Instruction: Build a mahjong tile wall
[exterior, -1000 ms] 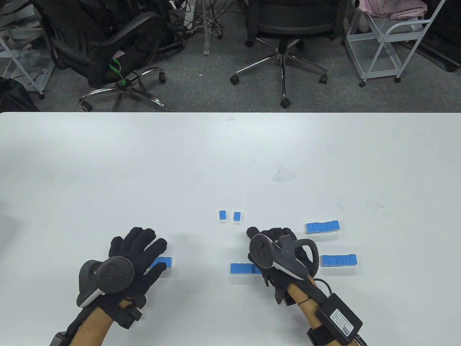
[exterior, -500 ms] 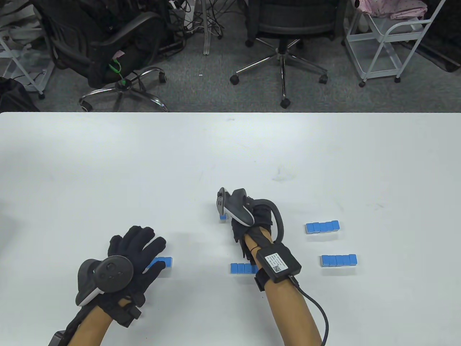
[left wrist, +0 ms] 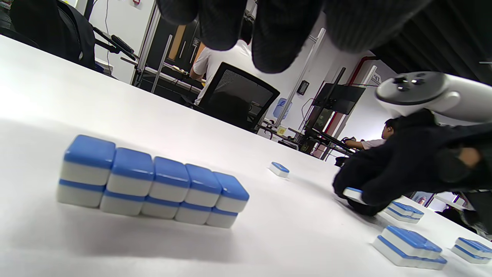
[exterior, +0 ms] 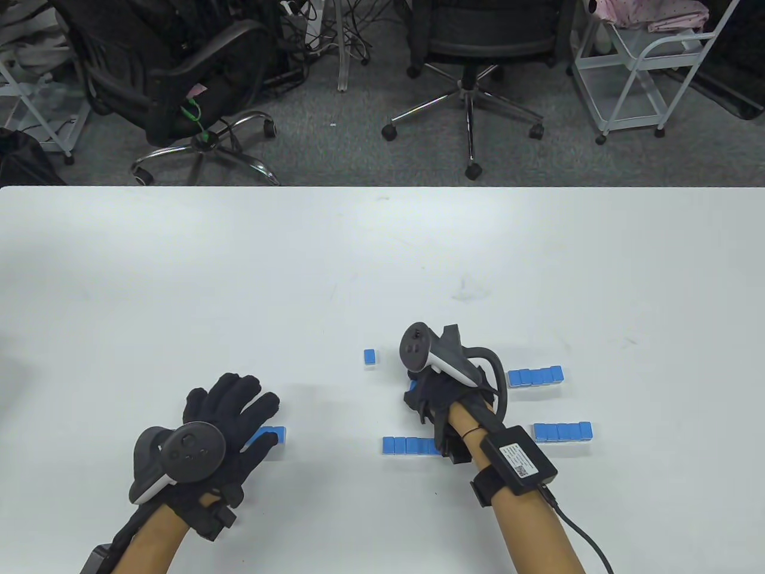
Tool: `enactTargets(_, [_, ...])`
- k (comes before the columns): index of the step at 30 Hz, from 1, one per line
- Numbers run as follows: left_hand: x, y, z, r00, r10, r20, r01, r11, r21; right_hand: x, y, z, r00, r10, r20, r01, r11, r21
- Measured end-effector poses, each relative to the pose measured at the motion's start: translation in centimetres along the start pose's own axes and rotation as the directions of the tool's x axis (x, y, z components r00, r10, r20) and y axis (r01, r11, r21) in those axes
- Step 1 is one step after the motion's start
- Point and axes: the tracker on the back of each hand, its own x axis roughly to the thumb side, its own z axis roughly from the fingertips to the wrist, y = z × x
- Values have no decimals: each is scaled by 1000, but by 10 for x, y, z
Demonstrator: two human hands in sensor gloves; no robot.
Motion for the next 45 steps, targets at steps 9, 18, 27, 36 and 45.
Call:
enactTargets(9, [1, -2, -1, 1000, 4, -3, -4, 1000, -12, -23, 20, 53, 992, -35, 122, 31, 999, 35])
enactTargets(18, [0, -3, 1, 1000, 16, -17, -17, 1000, -23, -20, 34, 66, 984, 23, 178, -5, 995, -99])
enactTargets(27, [-1, -3, 0, 999, 25, -22, -26, 999, -37, -7, 40, 68, 975, 129, 179, -100, 981, -165])
enactTargets(36, [-1, -3, 1, 1000, 23, -20, -24, 999, -34, -1, 43, 70, 968, 168, 188, -135, 975, -176])
enactTargets(45, [-1, -3, 1, 1000, 22, -17, -22, 999, -34, 0, 43, 71, 966, 183, 181, -149, 971, -189])
